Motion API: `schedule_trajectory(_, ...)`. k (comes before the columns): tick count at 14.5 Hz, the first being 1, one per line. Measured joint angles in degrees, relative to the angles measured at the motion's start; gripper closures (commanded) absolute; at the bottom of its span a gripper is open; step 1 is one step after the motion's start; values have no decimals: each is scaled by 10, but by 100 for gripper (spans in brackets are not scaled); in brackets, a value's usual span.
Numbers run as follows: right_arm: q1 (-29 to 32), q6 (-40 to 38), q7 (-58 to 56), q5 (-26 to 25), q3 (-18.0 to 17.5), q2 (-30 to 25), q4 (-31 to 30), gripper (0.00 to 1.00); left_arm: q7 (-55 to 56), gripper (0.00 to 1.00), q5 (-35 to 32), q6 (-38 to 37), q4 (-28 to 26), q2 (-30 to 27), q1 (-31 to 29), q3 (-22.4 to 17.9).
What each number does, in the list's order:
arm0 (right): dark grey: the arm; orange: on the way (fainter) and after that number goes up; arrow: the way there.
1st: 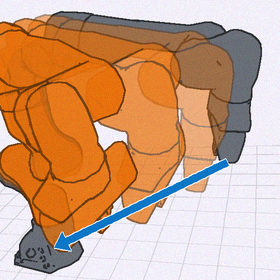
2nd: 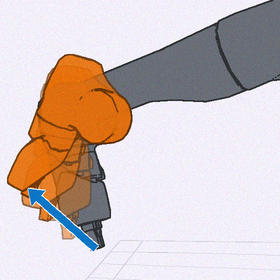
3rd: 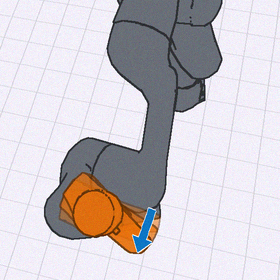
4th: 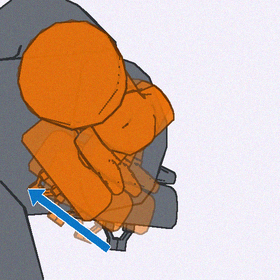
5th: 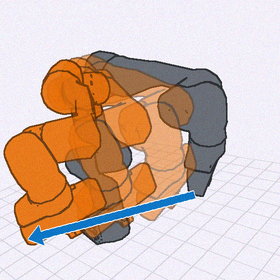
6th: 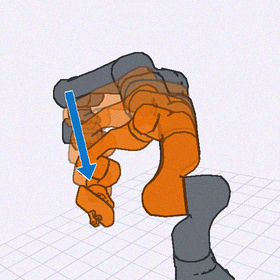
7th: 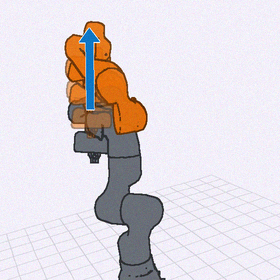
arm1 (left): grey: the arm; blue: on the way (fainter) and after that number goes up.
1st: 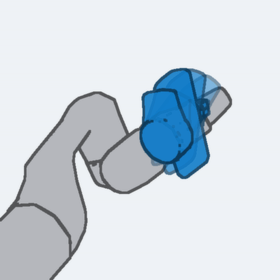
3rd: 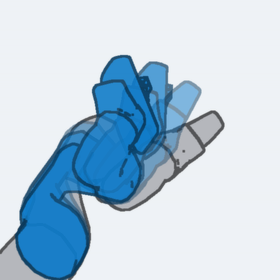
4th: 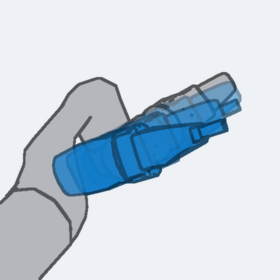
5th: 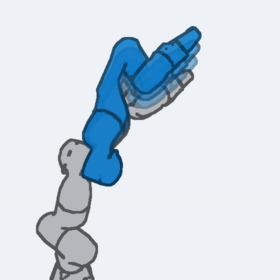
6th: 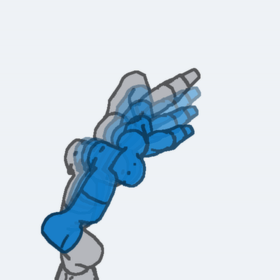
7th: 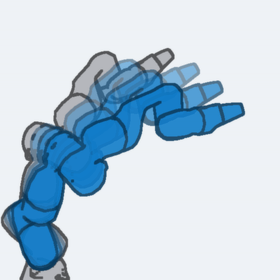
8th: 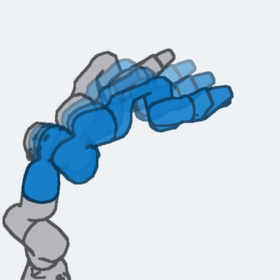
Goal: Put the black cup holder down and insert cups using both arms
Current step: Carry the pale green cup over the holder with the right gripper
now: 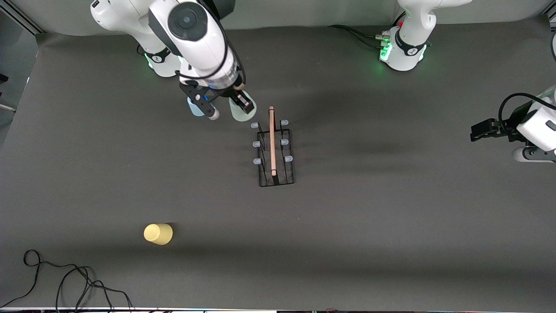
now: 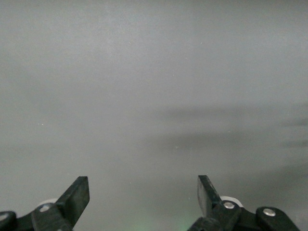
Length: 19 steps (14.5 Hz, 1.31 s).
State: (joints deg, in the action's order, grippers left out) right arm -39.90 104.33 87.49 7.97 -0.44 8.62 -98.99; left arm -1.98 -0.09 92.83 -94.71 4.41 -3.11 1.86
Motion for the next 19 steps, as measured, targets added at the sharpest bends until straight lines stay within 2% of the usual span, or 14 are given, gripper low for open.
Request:
schedule_trajectory(6, -12, 130, 3, 3, 1, 14, -98, 100, 0, 0, 0, 1, -1, 1, -1, 4)
schedule_trajectory(13, -41, 245, 24, 4, 1, 52, -176, 99, 0, 0, 0, 3, -2, 1, -1, 5)
schedule_trajectory(14, -42, 252, 26, 4, 1, 55, -180, 38, 0, 0, 0, 3, -2, 1, -1, 5)
schedule_trajectory(15, -42, 252, 27, 4, 2, 56, -182, 1, 0, 0, 0, 3, -2, 1, -2, 5)
schedule_trajectory(19, -41, 240, 35, 4, 9, 52, -166, 0, 0, 0, 0, 3, -2, 1, -2, 5)
